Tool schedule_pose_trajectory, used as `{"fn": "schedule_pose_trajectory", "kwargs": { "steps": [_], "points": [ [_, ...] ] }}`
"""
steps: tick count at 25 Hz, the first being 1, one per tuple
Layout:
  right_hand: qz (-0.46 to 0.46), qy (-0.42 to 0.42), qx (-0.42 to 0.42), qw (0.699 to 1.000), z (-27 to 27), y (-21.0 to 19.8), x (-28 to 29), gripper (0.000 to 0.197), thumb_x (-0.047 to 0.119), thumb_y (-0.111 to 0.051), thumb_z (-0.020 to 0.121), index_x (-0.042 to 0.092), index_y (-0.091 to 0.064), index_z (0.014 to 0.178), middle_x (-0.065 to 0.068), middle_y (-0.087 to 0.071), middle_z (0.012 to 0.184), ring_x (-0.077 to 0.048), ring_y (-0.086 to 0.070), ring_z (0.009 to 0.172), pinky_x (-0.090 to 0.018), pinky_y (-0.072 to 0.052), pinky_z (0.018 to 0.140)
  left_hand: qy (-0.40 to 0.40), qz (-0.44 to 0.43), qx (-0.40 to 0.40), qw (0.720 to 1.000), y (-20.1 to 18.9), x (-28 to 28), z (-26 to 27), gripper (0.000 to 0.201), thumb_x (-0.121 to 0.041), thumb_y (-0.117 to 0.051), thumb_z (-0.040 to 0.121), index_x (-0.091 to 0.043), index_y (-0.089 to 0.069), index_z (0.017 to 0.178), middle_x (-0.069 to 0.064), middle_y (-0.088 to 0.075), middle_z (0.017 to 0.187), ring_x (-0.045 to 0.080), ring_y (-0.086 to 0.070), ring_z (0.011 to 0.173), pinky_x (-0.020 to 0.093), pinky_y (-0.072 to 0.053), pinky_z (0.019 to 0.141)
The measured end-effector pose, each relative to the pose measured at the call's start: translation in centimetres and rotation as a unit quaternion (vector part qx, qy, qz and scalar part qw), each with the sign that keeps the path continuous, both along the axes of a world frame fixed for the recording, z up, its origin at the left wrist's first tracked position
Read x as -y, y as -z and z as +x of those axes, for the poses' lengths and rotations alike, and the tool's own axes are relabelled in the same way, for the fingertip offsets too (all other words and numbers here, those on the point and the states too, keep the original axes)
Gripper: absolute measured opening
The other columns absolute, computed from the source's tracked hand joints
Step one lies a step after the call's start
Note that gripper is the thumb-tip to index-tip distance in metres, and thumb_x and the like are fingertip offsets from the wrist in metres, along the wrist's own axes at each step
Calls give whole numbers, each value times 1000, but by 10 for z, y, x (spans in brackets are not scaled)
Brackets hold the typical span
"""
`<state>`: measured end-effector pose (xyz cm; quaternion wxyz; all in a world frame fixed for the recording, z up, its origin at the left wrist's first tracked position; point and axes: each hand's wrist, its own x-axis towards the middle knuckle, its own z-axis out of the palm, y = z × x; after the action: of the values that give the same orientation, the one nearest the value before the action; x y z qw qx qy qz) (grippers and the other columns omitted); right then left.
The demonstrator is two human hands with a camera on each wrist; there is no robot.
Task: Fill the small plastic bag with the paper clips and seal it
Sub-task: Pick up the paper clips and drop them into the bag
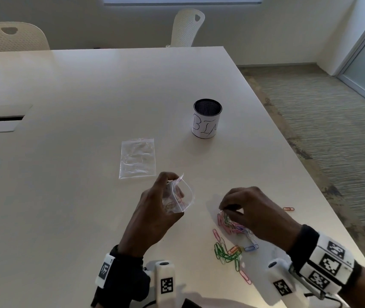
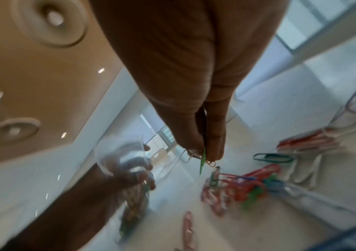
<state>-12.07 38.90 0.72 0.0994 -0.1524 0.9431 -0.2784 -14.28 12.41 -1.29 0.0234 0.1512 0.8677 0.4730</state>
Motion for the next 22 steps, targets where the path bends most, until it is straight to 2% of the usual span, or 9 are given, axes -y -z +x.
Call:
{"fn": "schedule_pose_trajectory", "kwargs": {
  "steps": [2, 4, 7, 9, 11, 15, 17, 19, 22],
  "points": [
    [-89, 72, 30, 993, -2, -7, -6, 14, 13, -79, 90, 19, -83, 102, 7, -80, 97, -1, -76, 87, -22, -63, 86, 1, 7, 3, 1000, 0, 1, 0, 62, -4, -85, 79, -34, -52, 122, -12, -73, 97, 6, -70, 87, 10, -52, 72],
    [-186, 121, 73, 972, -3, -20, -6, 13, 9, -81, 87, 17, -84, 98, 3, -83, 91, -6, -79, 87, -24, -63, 86, 2, 15, 3, 1000, 0, 2, 1, 61, -2, -85, 79, -33, -52, 121, -13, -72, 96, 8, -70, 85, 9, -52, 71],
    [-310, 129, 104, 936, -3, -46, 9, 14, 5, -79, 87, 10, -83, 99, -3, -84, 91, -16, -80, 89, -22, -62, 83, 2, 20, 1, 1000, -1, 2, 0, 60, -3, -85, 79, -32, -52, 120, -13, -72, 96, 9, -70, 86, 9, -52, 72],
    [-347, 109, 96, 926, -4, -59, 27, 15, 5, -79, 86, 9, -82, 100, -3, -84, 93, -18, -80, 90, -23, -62, 85, 1, 21, 0, 1000, -2, 2, 0, 59, -6, -86, 80, -32, -52, 120, -13, -73, 97, 9, -70, 86, 11, -53, 72],
    [-344, 81, 68, 933, -8, -64, 47, 14, 7, -80, 86, 10, -83, 100, -1, -84, 93, -17, -80, 90, -28, -63, 88, -3, 26, 1, 1000, -2, 2, 1, 58, -10, -87, 81, -32, -51, 121, -15, -73, 98, 7, -71, 84, 11, -53, 70],
    [-224, 42, -38, 973, -19, -58, 77, 12, 11, -81, 88, 17, -85, 98, 4, -82, 91, -6, -78, 84, -31, -63, 83, -13, 22, 0, 1000, -3, 1, 2, 56, -13, -85, 81, -32, -52, 122, -7, -73, 94, 12, -70, 81, 26, -58, 68],
    [-181, 17, -60, 982, -22, -56, 84, 14, 10, -78, 90, 17, -85, 99, 4, -82, 93, -3, -77, 83, -25, -62, 79, -14, 21, 4, 1000, -3, -1, 3, 53, -10, -83, 83, -32, -53, 120, -6, -73, 93, 13, -70, 80, 29, -58, 68],
    [-156, -5, -61, 986, -25, -59, 87, 16, 7, -76, 91, 18, -85, 101, 5, -82, 92, 0, -75, 80, -13, -58, 72, -16, 25, 4, 1000, -5, -1, 4, 51, -9, -81, 84, -32, -54, 119, -8, -73, 91, 11, -70, 80, 28, -58, 67],
    [-124, -21, -42, 991, -27, -68, 86, 21, 3, -73, 93, 16, -84, 106, 20, -71, 73, 12, -66, 61, -3, -45, 58, -17, 32, -4, 999, -5, 0, 4, 49, -8, -82, 84, -29, -55, 119, -13, -73, 91, 6, -71, 80, 16, -53, 63]
  ]
}}
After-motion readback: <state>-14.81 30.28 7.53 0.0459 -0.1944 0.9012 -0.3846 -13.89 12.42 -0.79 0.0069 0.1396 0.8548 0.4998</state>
